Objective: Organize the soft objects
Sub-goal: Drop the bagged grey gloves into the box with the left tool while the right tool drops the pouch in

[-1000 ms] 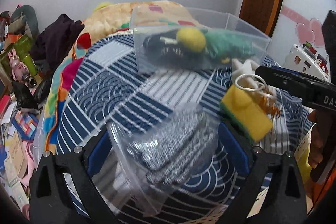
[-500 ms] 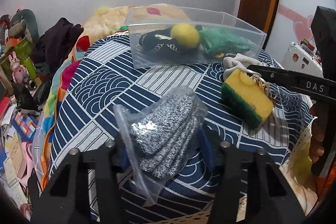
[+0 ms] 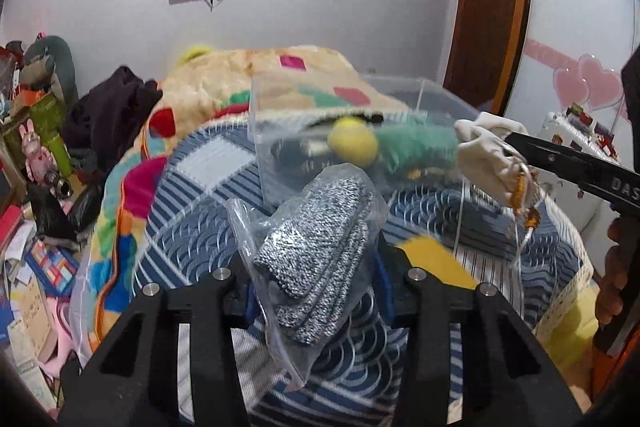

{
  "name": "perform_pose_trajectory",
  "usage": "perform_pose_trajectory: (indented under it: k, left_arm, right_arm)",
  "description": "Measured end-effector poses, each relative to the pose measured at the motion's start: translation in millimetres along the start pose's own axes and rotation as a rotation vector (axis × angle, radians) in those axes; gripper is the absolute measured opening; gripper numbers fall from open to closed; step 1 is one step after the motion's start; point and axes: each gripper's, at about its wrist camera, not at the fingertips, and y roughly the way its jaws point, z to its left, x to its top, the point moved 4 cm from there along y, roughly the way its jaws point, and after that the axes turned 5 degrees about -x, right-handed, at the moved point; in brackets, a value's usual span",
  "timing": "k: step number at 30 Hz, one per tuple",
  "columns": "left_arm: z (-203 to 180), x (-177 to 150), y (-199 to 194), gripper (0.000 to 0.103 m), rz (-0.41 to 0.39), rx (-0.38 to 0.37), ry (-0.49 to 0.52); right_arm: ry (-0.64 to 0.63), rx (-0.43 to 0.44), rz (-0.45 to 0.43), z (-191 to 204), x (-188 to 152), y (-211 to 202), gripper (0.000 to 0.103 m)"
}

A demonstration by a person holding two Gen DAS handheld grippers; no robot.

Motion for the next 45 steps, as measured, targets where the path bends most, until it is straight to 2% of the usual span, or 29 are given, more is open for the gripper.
perform_pose_trajectory:
  k: [11,16,22,29,45]
  left_arm:
    - [4.8,65.1,-0.7,0.044,-0.122,0.003,0.001]
    - [6.7,87.7,9.7,0.044,-0.143,0.014,-0.001]
    - [11.8,101.2,25.8,0.044,-0.134,0.004,-0.029]
    - [17.6,103.6,56.2,0.044,-0.076,0.011,-0.058]
    - [22.0,91.1,109.3,0.044,0.038,0.043,-0.078]
  right_arm:
    - [-0.025,-0.05,-0.146,5.5,46.8,-15.2,0.024]
    - [-0.043,-0.081,-0.199,11.2,67.3,-11.0,0.024]
    - [-0.06,-0.104,-0.209,15.3,82.4,7.6,0.024]
    - [-0.062,-0.118,-0.17,15.0,82.7,32.8,0.024]
    - [-0.051,-0.106,0.018,12.2,55.1,82.6,0.024]
